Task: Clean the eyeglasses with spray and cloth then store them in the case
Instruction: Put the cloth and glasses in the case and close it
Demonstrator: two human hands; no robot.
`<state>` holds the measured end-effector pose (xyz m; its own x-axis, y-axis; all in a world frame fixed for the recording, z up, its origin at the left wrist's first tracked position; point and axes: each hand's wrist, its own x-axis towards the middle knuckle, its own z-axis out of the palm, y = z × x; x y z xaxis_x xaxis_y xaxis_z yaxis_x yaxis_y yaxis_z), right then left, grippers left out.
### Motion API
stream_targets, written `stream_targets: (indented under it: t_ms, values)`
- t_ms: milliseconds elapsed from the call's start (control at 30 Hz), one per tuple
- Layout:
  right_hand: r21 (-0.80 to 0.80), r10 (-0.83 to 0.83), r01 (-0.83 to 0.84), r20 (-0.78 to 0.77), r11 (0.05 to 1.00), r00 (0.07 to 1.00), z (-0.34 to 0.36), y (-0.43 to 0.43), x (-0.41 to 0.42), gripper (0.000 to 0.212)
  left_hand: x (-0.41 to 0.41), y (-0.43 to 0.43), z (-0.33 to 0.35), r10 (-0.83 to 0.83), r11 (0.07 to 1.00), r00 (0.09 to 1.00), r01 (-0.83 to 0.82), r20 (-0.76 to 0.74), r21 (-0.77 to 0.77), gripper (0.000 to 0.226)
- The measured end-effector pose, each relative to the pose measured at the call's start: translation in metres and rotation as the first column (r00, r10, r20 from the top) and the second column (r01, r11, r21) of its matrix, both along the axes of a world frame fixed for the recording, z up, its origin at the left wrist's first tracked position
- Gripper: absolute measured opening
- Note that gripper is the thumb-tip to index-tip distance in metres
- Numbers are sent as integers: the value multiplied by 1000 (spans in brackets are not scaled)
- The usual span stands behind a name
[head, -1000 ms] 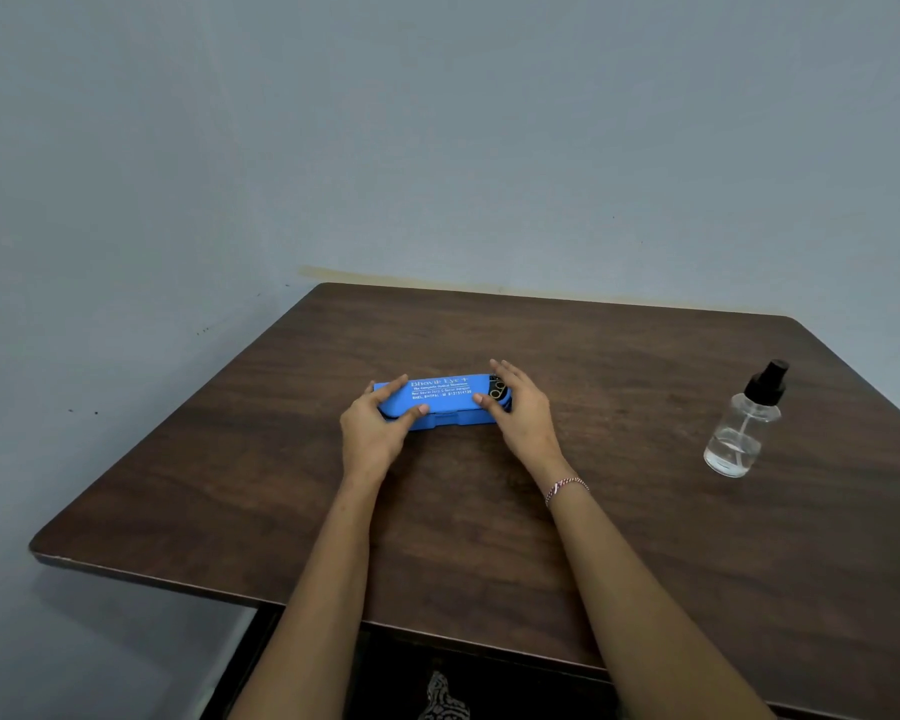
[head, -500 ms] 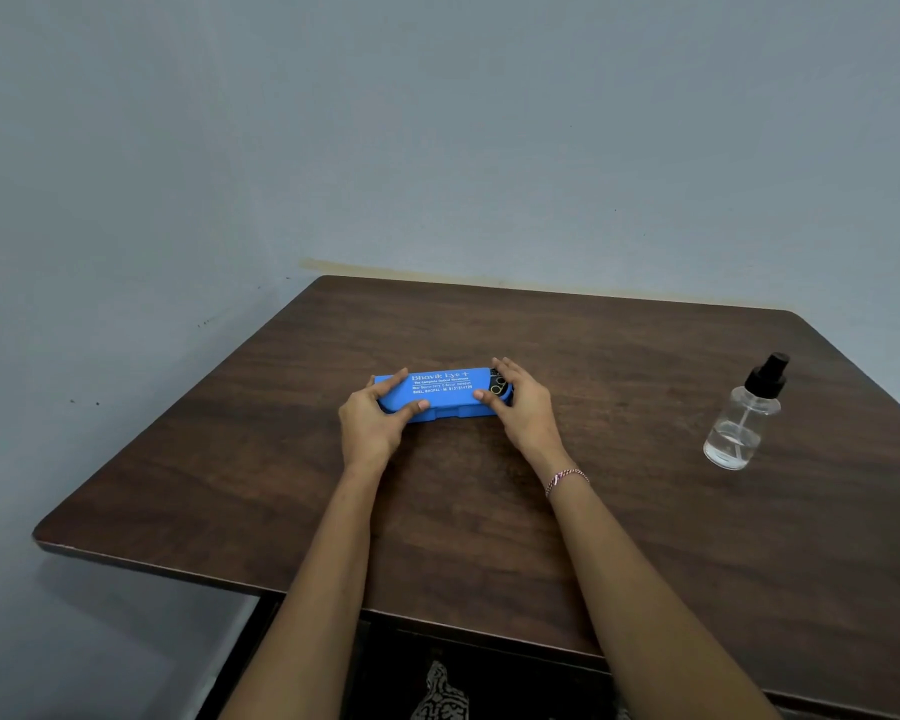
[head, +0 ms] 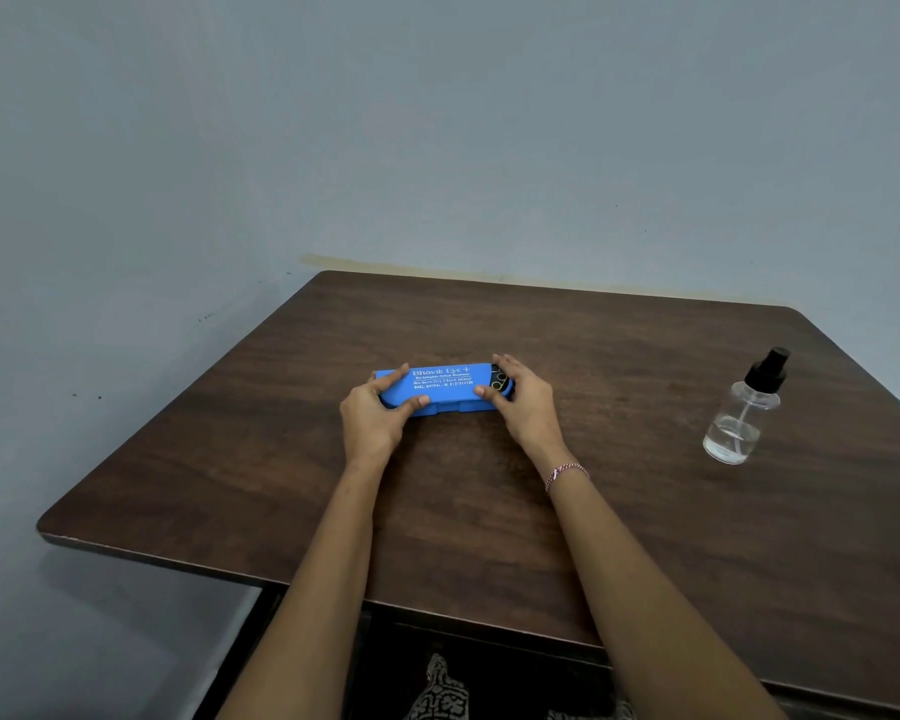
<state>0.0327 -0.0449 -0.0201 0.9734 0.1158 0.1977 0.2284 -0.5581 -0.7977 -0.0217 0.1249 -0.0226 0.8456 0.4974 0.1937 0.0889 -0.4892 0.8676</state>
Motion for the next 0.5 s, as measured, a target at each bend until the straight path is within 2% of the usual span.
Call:
stream_targets:
  t_ms: [500]
  values:
    - [-5,-24,24,-32,1000,999,-1,-1,-6,64,-3,-2,1,8,999,1000,-8,-25,31,57]
